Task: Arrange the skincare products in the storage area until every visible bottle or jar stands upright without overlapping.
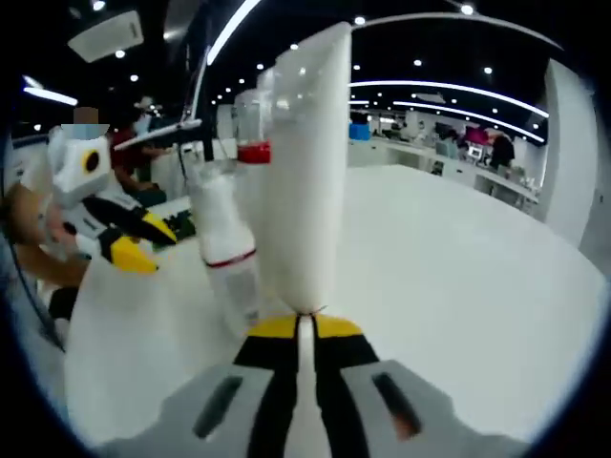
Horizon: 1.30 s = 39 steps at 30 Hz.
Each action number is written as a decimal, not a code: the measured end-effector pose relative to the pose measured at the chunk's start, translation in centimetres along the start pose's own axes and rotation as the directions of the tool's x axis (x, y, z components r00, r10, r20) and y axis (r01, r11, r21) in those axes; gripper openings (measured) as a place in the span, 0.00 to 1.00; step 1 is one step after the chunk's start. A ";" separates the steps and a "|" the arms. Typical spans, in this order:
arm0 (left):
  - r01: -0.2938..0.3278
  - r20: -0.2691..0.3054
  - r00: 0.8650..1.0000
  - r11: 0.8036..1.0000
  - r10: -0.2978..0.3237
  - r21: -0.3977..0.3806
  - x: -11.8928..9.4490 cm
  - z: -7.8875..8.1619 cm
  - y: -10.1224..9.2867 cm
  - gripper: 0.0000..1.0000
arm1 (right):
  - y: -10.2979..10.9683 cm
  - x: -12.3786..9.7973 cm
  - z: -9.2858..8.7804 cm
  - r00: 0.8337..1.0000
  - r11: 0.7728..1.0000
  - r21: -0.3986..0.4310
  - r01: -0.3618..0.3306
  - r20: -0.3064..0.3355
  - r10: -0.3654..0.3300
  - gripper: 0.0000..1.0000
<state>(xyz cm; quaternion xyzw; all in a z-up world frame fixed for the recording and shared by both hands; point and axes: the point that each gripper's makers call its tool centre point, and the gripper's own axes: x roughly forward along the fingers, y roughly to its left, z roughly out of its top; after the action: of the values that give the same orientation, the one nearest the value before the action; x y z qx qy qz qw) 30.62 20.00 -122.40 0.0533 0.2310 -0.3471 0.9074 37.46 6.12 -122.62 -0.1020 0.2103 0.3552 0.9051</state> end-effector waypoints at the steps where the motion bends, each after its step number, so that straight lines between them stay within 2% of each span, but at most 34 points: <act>1: -0.005 0.002 1.000 1.000 0.005 -0.006 -0.3 0.0 0.3 0.25 | -0.1 0.0 0.0 1.000 1.000 -0.006 -0.003 -0.007 0.002 0.04; 5: -0.032 0.000 0.999 0.999 0.032 -0.004 -0.9 -0.1 1.2 0.25 | -0.1 0.0 -0.1 1.000 1.000 -0.008 -0.005 -0.015 0.005 0.05; 7: -0.050 0.018 0.999 0.998 0.051 -0.023 -1.4 0.2 1.9 0.25 | -0.3 -0.3 -0.3 1.000 1.000 -0.011 0.007 -0.027 -0.007 0.06; 12: -0.095 0.045 0.994 0.994 0.098 -0.060 -2.8 0.6 3.3 0.26 | -0.8 -2.4 -1.1 0.998 0.996 0.070 0.054 -0.039 -0.051 0.09; 16: -0.143 0.070 0.986 0.983 0.152 -0.119 -4.6 0.5 4.9 0.26 | 0.6 -4.2 -0.8 0.998 0.987 0.148 0.062 -0.030 -0.059 0.12; 19: -0.170 0.068 0.981 0.975 0.181 -0.140 -5.7 0.2 6.0 0.26 | 2.0 -4.4 0.1 0.998 0.983 0.173 0.062 -0.012 -0.060 0.12; 23: -0.223 0.066 0.969 0.958 0.239 -0.181 -7.1 -0.3 8.4 0.26 | 6.2 -2.8 2.7 0.999 0.978 0.210 0.000 0.046 -0.010 0.14; 24: -0.272 0.051 0.956 0.938 0.288 -0.214 -7.8 -0.6 10.3 0.26 | 7.2 -2.3 3.3 0.998 0.976 0.215 -0.015 0.059 0.003 0.15; 25: -0.291 0.039 0.951 0.930 0.307 -0.226 -8.1 -0.8 11.0 0.26 | 8.6 -1.5 4.0 0.997 0.973 0.227 -0.039 0.071 0.023 0.15; 27: -0.294 0.031 0.951 0.929 0.308 -0.223 -8.2 -1.0 11.6 0.26 | 9.5 -0.8 4.3 0.996 0.969 0.240 -0.062 0.075 0.045 0.16; 28: -0.305 0.018 0.948 0.926 0.317 -0.224 -8.4 -1.4 12.2 0.26 | 11.3 0.6 4.9 0.994 0.967 0.238 -0.090 0.079 0.073 0.16; 30: -0.348 -0.027 0.935 0.899 0.354 -0.267 -8.6 -2.7 13.5 0.26 | 13.3 2.2 5.6 0.991 0.973 0.198 -0.121 0.072 0.108 0.16; 31: -0.366 -0.067 0.929 0.883 0.363 -0.293 -8.6 -3.7 14.0 0.26 | 14.3 3.1 5.9 0.990 0.972 0.193 -0.136 0.073 0.124 0.17; 34: -0.401 -0.133 0.916 0.862 0.379 -0.311 -8.7 -5.4 14.8 0.26 | 16.2 5.1 6.3 0.985 0.967 0.188 -0.172 0.061 0.163 0.17; 39: -0.404 -0.151 0.915 0.852 0.374 -0.333 -8.7 -6.4 15.6 0.27 | 17.3 7.9 5.6 0.984 0.963 0.202 -0.176 0.004 0.179 0.18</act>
<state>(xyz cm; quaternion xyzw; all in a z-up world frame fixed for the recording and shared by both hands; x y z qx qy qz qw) 32.72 38.61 -125.12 -0.0527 0.3111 -0.1060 0.9430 32.59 25.32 -121.81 0.0069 0.2601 0.4111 0.8737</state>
